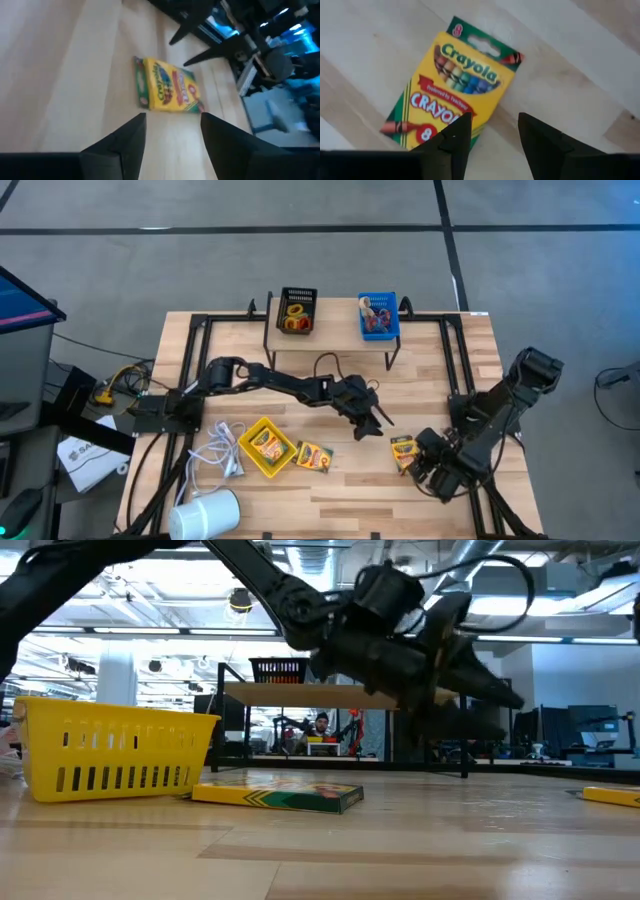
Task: Pick & Place Office Desk Supplies
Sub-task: Put the yellow crayon box into the yellow bin
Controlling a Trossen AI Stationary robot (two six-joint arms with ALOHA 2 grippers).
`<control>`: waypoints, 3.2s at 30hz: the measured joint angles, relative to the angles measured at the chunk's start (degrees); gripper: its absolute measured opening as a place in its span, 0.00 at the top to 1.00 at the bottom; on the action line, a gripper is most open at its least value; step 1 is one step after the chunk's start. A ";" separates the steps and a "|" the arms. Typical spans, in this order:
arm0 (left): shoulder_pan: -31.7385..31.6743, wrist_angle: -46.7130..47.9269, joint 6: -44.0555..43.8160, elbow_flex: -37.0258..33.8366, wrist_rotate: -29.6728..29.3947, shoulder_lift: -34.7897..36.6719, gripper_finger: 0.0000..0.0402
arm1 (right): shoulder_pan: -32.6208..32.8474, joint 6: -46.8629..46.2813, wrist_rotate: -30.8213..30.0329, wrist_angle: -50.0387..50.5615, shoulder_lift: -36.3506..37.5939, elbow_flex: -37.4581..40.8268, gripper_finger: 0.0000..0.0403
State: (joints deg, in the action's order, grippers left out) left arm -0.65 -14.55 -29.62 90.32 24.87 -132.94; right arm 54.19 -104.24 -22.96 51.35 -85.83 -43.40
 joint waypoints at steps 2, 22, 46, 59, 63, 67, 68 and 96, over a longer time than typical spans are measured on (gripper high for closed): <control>-0.15 -0.53 -1.27 2.29 1.79 -1.92 0.55 | 1.27 -1.38 -0.54 -0.09 -0.12 0.00 0.61; 0.63 5.87 2.80 7.81 -7.10 -5.69 0.64 | 4.62 -3.92 -4.11 -7.48 -0.10 0.00 0.61; 3.87 11.01 13.62 7.72 -9.01 -4.84 0.69 | -2.86 2.74 1.51 -9.84 -6.26 -0.68 0.61; 3.25 18.09 15.74 7.70 -12.05 -2.98 0.70 | -8.14 12.94 0.17 -15.12 -6.44 -0.59 0.61; 3.24 20.21 15.73 6.58 -16.90 -2.94 0.71 | -9.21 15.80 -1.15 -16.65 -6.52 -0.47 0.61; 3.24 19.71 14.53 6.01 -17.26 -2.13 0.71 | -9.87 17.91 -1.58 -18.52 -6.57 -0.46 0.61; 3.24 20.20 14.40 5.92 -17.36 -2.13 0.71 | -9.92 18.19 -1.84 -18.69 -6.57 -0.46 0.61; 4.14 21.01 12.87 5.86 -10.88 -2.21 0.71 | -12.36 24.94 -3.11 -21.90 -6.48 -0.48 0.61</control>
State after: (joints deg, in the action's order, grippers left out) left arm 3.49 6.46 -16.76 96.18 13.99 -135.15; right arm 41.82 -79.31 -26.06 29.45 -92.31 -43.88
